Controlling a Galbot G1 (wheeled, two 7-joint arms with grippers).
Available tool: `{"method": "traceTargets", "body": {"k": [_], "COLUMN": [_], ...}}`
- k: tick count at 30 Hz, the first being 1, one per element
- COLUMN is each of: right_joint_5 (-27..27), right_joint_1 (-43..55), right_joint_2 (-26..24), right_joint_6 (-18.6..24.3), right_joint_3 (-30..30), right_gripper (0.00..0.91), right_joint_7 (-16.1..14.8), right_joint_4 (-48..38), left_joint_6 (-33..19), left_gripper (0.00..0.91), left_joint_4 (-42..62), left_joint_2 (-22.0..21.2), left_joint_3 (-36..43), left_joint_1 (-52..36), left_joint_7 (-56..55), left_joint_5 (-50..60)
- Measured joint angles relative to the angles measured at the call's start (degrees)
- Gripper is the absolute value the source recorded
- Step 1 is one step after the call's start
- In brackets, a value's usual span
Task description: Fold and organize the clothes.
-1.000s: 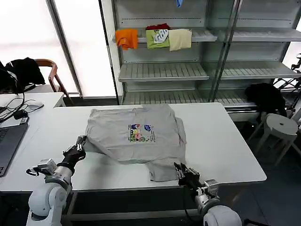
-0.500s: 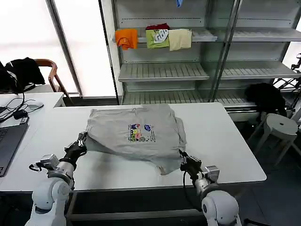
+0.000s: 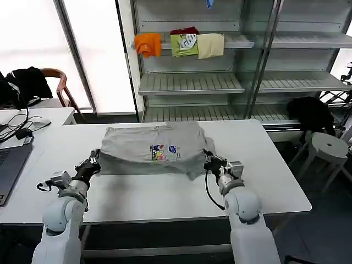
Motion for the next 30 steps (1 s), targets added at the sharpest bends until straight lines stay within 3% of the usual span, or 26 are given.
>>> {"method": "traceTargets", "body": {"k": [1, 2, 3, 4, 5, 6, 7, 8, 21, 30], "right_joint_5": [-0.28, -0.54, -0.81, -1.14, -1.44, -1.68, -2.04, -2.38, -7.53, -8.32], "right_joint_1": [0.52, 0.91, 1.28, 1.70, 2.06, 2.36, 2.70, 3.02, 7.38, 4.56], "right_joint_2": [0.17, 0.29, 0.37, 0.43, 0.51, 0.58, 0.70, 0.83, 1.93, 0.22], "right_joint_6": [0.00, 0.01, 0.04, 0.04, 0.02, 0.02, 0.09, 0.27, 6.06, 4.28], "right_joint_3": [0.08, 0.15, 0.18, 0.18, 0.20, 0.19, 0.18, 0.20, 1.66, 1.80], "right_gripper": [0.000, 0.333, 0.907, 0.907, 0.907, 0.907, 0.907, 0.907, 0.907, 0.907], "right_joint_7": [-0.18, -0.30, -0.41, -0.51, -0.63, -0.73, -0.73, -0.73, 0.54, -1.36], "right_joint_4": [-0.81, -1.51, -2.18, -2.91, -3.53, -4.10, -4.71, -5.27, -12.86, -9.22], "left_joint_6": [-0.11, -0.16, -0.21, -0.30, -0.43, -0.48, -0.51, -0.53, -0.57, -0.17], "left_gripper": [0.000, 0.000, 0.010, 0.071, 0.202, 0.584, 0.867, 0.907, 0.907, 0.907], "left_joint_4": [0.47, 0.97, 1.33, 1.75, 2.22, 2.64, 3.02, 3.40, 5.65, 4.68], "left_joint_2": [0.08, 0.14, 0.19, 0.27, 0.32, 0.32, 0.29, 0.28, 0.87, 1.69], "left_joint_3": [0.09, 0.12, 0.20, 0.30, 0.38, 0.45, 0.49, 0.56, 0.26, 0.06], "left_joint_1": [-0.23, -0.51, -0.73, -0.95, -1.16, -1.33, -1.50, -1.71, -3.25, -1.88], "left_joint_7": [0.10, 0.18, 0.30, 0.40, 0.44, 0.48, 0.51, 0.50, -0.19, -0.10], "left_joint_5": [0.07, 0.23, 0.34, 0.46, 0.56, 0.66, 0.75, 0.81, 2.10, 2.71]}}
